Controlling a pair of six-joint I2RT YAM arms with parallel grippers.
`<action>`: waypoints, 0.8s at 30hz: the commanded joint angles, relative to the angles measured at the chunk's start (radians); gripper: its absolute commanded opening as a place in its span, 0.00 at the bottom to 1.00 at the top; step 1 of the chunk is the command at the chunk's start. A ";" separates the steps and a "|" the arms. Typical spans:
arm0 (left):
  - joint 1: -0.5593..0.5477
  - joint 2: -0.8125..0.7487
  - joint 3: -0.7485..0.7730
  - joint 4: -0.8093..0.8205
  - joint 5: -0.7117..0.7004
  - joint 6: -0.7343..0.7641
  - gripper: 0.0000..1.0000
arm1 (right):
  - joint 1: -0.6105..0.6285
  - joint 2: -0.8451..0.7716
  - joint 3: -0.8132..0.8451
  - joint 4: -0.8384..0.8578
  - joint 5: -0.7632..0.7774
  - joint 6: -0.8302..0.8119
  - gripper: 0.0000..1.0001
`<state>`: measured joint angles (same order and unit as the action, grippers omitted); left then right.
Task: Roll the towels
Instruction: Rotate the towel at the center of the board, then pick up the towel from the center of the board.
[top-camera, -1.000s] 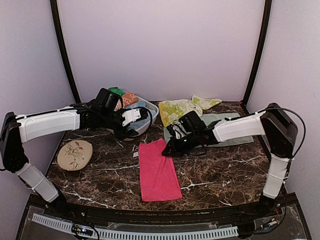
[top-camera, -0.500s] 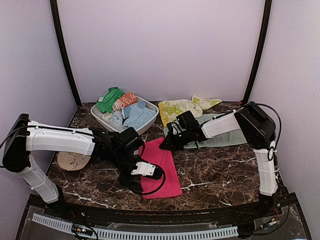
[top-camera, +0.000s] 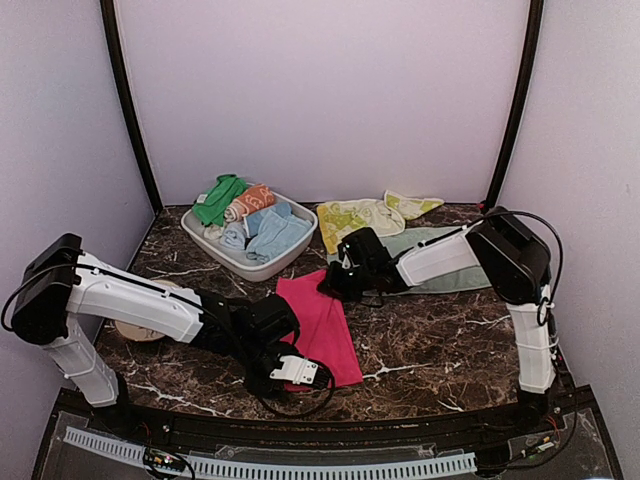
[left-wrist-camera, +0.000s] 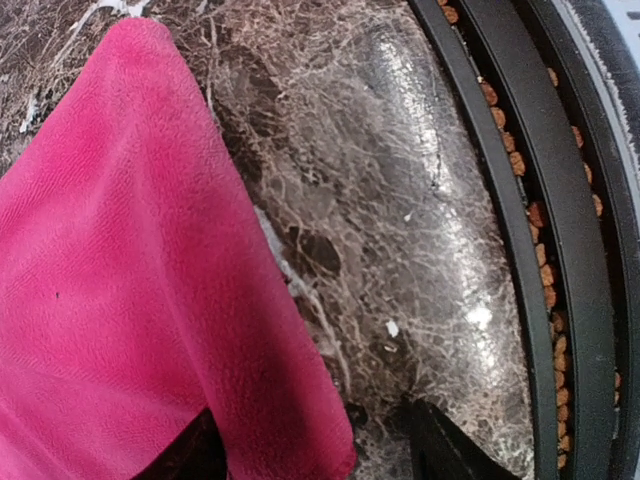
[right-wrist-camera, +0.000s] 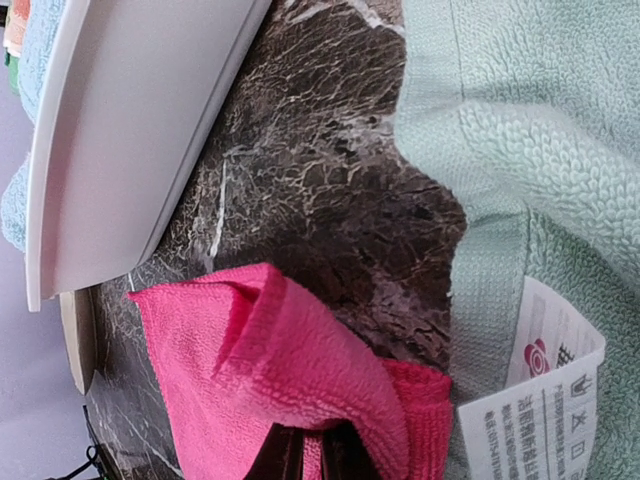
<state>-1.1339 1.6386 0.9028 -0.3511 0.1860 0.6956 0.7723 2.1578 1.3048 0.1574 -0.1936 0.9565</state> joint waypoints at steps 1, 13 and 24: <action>-0.012 0.018 -0.039 0.128 -0.097 -0.046 0.61 | 0.014 -0.040 -0.050 0.003 0.117 0.014 0.10; 0.060 -0.025 -0.108 0.108 -0.092 -0.038 0.08 | 0.038 -0.474 -0.403 0.162 0.273 -0.379 0.47; 0.276 -0.130 -0.065 -0.118 0.254 -0.025 0.09 | 0.439 -0.927 -0.769 0.099 0.445 -1.054 0.92</action>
<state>-0.8783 1.5269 0.8169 -0.3550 0.2840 0.6689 1.0374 1.2858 0.5694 0.2798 0.1509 0.1738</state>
